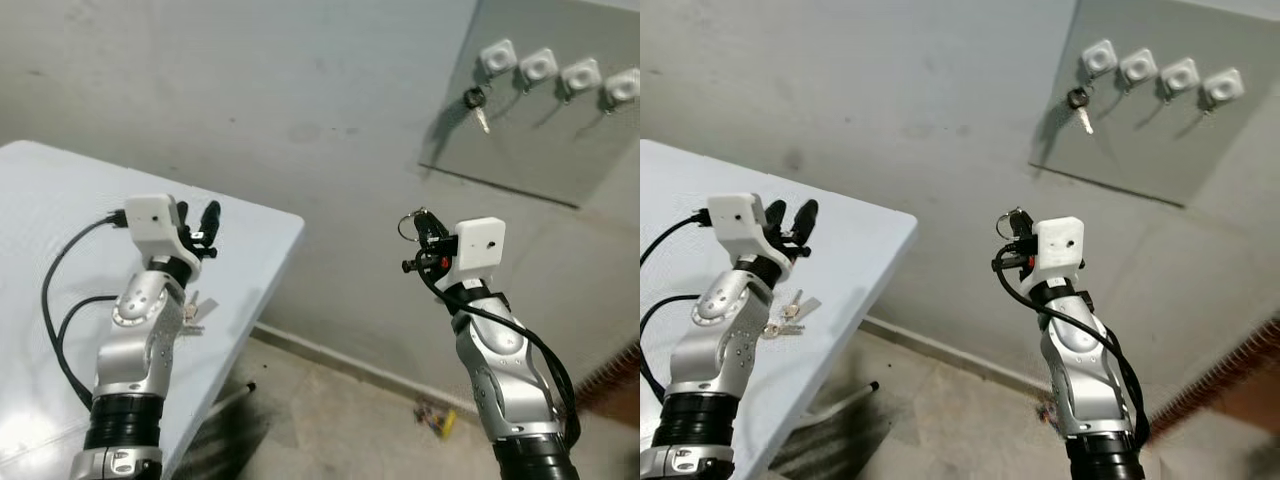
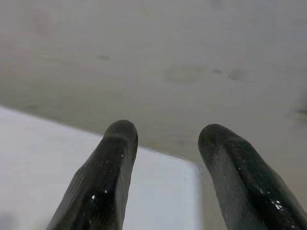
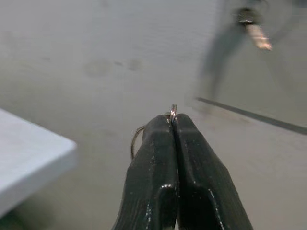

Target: Hang keys on a hook

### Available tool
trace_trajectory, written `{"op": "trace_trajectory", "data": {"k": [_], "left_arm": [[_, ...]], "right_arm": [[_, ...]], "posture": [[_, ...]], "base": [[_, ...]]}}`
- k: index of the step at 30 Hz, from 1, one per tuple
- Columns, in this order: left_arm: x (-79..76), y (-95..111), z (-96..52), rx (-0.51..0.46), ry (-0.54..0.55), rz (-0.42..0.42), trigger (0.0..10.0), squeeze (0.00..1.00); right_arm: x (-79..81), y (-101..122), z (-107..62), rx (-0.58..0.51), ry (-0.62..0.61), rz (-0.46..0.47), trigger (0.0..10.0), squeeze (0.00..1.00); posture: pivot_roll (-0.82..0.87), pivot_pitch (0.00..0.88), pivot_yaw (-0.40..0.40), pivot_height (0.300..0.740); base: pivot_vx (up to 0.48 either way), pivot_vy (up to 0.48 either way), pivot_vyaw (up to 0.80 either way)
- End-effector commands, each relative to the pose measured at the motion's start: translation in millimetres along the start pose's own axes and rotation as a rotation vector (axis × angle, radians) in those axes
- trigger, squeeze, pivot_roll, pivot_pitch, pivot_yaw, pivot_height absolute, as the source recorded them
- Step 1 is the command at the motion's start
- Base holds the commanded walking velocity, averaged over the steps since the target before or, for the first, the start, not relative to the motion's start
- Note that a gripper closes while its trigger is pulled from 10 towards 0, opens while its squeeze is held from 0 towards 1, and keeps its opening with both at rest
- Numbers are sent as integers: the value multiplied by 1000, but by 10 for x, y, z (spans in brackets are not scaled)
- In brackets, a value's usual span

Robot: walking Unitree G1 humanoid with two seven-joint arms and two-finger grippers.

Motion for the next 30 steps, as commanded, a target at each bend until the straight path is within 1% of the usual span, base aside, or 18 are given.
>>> {"op": "trace_trajectory", "data": {"k": [1, 4, 11, 13, 15, 19, 25, 30], "left_arm": [[-38, -4, 1, 6, -6, 6, 10000, 0], [-32, 0, 2, 6, -4, 17, 10000, 0], [-33, 4, 2, 0, -13, 42, 10000, 0], [-36, 19, -7, -16, -19, 20, 10000, 0], [-38, 25, -10, -19, -25, 23, 10000, 0], [-27, 12, -20, -7, -27, 53, 10000, 0], [-16, -3, -32, 8, -35, 36, 10000, 0], [-14, 3, -39, 7, -36, 42, 10000, 0]], "right_arm": [[-27, 6, -6, 0, -16, 2, 10000, 0], [-29, 18, -8, -14, -27, 11, 10000, 0], [-22, 36, -11, -23, -20, 15, 10000, 0], [-15, 38, -13, -24, -17, 10, 10000, 0], [-10, 37, -16, -24, -15, 10, 10000, 0], [-3, 32, -22, -24, -15, 10, 10000, 0], [2, 27, -30, -24, -20, 16, 10000, 0], [12, 25, -40, -23, -18, 19, 10000, 0]], "posture": [[13, 0, -57, 740], [13, 1, -55, 740], [14, 4, -55, 740], [15, 7, -54, 740], [15, 7, -54, 740], [15, 15, -52, 740], [16, 19, -52, 740], [17, 28, -49, 740]], "base": [[0, 0, -731], [0, 0, -735], [0, 0, 0], [0, 0, 0], [0, 0, 0], [0, 0, 0], [0, 0, 0], [0, 0, 0]]}}
Point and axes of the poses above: a point about 5 cm out from each wrist's last joint towards the gripper, its own z axis pointing out of the wrist towards the gripper, its own y axis along the axis of the wrist's last joint, x = y × z, the point moved 2 cm from there along z, pointing out of the wrist towards the gripper, and after that the axes turned 3 degrees about z, right-handed, at the moved point
